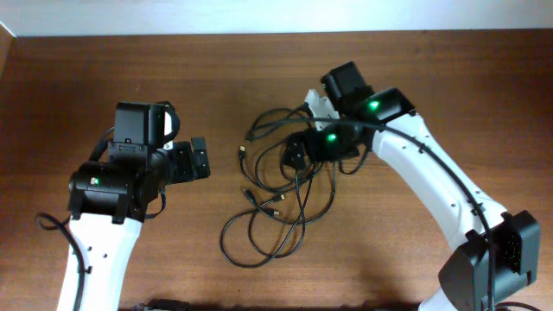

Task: Untangle cables
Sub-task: 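Grasp a black cable in the pile with the right gripper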

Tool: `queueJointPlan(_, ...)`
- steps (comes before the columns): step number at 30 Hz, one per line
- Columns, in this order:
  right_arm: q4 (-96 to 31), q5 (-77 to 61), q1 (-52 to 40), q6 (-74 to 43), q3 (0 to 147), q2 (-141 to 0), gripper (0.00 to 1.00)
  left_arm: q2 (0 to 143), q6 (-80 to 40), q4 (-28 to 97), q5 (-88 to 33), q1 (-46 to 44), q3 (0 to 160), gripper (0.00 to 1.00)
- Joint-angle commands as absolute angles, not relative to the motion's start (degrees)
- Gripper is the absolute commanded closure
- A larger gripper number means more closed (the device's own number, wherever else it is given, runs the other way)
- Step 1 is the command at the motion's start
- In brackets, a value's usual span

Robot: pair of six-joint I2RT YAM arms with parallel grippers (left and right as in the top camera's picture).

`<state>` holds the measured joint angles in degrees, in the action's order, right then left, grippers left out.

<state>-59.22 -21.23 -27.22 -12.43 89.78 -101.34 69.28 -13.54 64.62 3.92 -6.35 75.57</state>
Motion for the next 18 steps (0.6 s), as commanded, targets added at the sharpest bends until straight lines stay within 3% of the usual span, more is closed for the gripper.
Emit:
queueJointPlan(1, -57.23, -14.31, -28.99, -19.62, 89.89, -102.02, 0.01, 69.43, -13.87, 64.84, 4.8, -6.11, 76.01, 0.01)
queueJointPlan(4, -56.47, -14.31, -28.97, -20.69, 89.43, -104.22, 0.0, 69.43, -13.87, 64.84, 4.8, -6.11, 76.01, 0.01)
queueJointPlan(8, -55.99, -19.38, -29.15, -21.58, 89.38, -108.99, 0.15, 69.43, -13.87, 64.84, 4.8, -6.11, 76.01, 0.01)
queueJointPlan(10, -55.88, -18.65, -29.78, -21.93, 89.3, -109.84, 0.28, 69.43, -13.87, 64.84, 4.8, -6.11, 76.01, 0.01)
queueJointPlan(12, -55.88, -17.26, -29.56, -23.03, 89.3, -110.0, 0.76, 69.43, -13.87, 64.86, 4.8, -6.11, 76.01, 0.01)
queueJointPlan(13, -55.9, -17.52, -29.06, -23.2, 89.36, -109.97, 0.94, 69.43, -13.87, 64.84, 4.8, -6.11, 76.01, 0.01)
queueJointPlan(18, -63.11, -19.9, -25.41, -22.68, 94.74, -108.99, 0.96, 69.43, -13.87, 64.86, 4.8, -6.11, 76.01, 0.01)
